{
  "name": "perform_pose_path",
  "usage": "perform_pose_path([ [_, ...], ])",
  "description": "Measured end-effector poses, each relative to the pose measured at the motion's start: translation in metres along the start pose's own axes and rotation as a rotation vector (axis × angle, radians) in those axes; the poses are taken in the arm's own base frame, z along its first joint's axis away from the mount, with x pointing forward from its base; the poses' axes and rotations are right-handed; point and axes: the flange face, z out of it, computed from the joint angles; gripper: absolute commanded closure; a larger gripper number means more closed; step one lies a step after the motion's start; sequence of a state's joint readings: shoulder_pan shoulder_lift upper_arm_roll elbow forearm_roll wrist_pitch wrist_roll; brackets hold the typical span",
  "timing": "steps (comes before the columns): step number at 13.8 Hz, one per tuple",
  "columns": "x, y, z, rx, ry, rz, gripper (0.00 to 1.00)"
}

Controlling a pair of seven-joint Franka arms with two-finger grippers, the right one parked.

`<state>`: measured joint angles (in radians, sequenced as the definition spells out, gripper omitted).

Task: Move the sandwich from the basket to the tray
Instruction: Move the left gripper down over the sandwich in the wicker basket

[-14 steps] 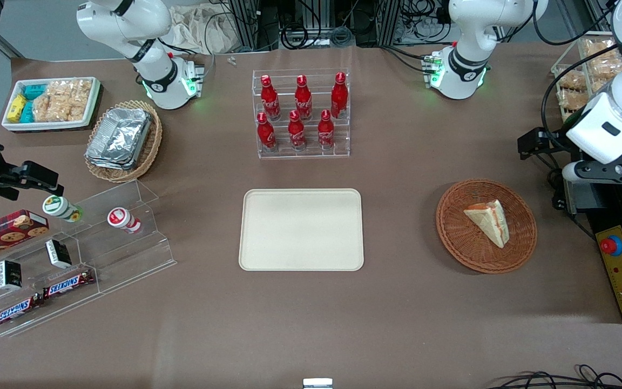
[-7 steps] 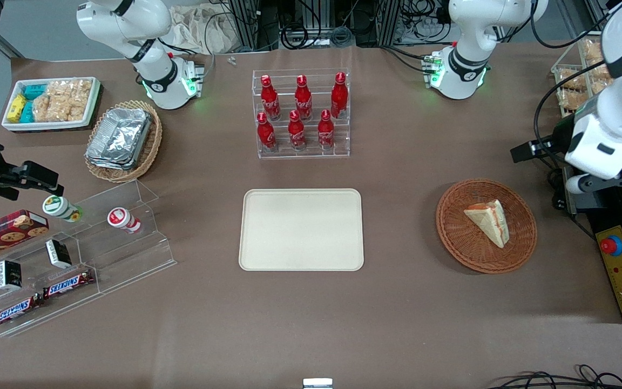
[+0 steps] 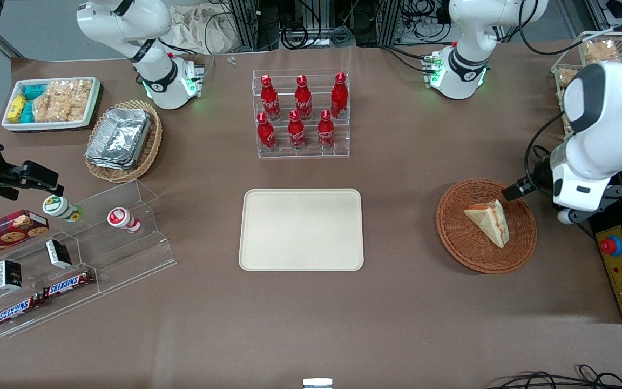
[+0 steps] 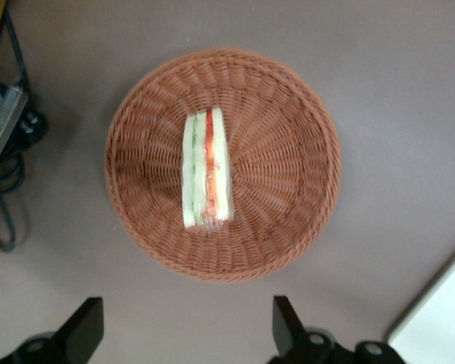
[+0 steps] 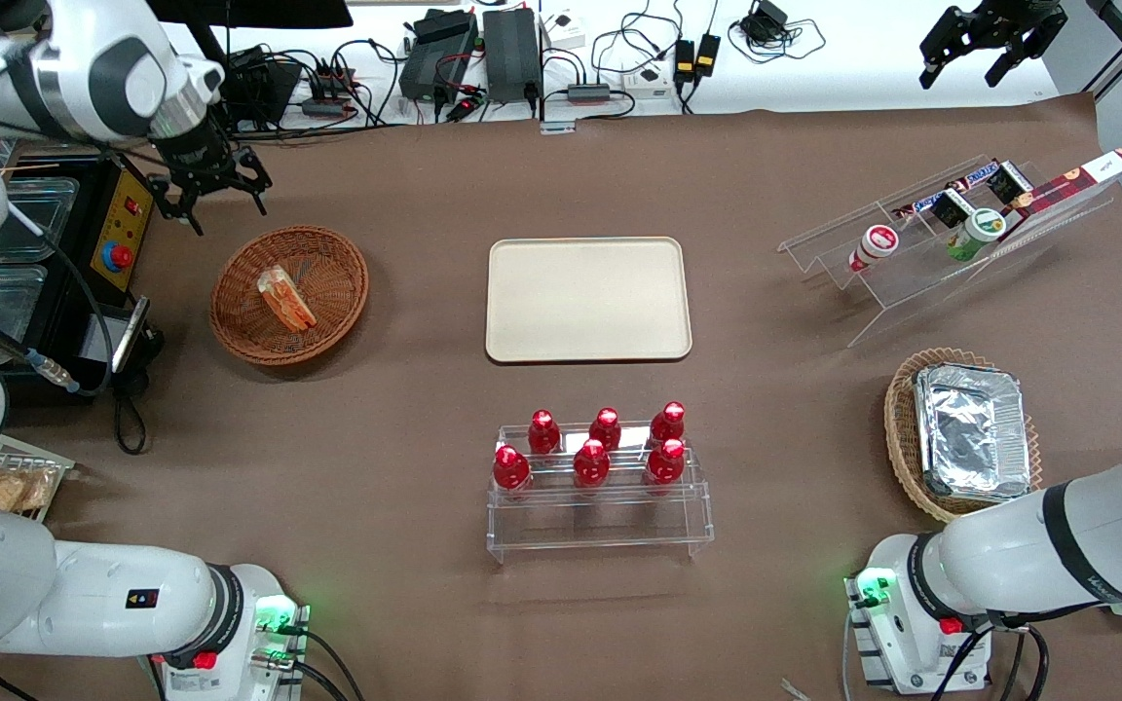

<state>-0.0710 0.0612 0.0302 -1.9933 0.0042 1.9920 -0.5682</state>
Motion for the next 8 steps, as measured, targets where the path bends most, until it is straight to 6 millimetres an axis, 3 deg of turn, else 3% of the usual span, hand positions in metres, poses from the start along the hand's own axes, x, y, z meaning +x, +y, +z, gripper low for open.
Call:
perform_pose_path([
  [4, -0.005, -0.019, 0.088, -0.027, 0.043, -0.063, 0.00],
  [8, 0.004, -0.019, 0.149, -0.015, 0.037, -0.101, 0.00],
])
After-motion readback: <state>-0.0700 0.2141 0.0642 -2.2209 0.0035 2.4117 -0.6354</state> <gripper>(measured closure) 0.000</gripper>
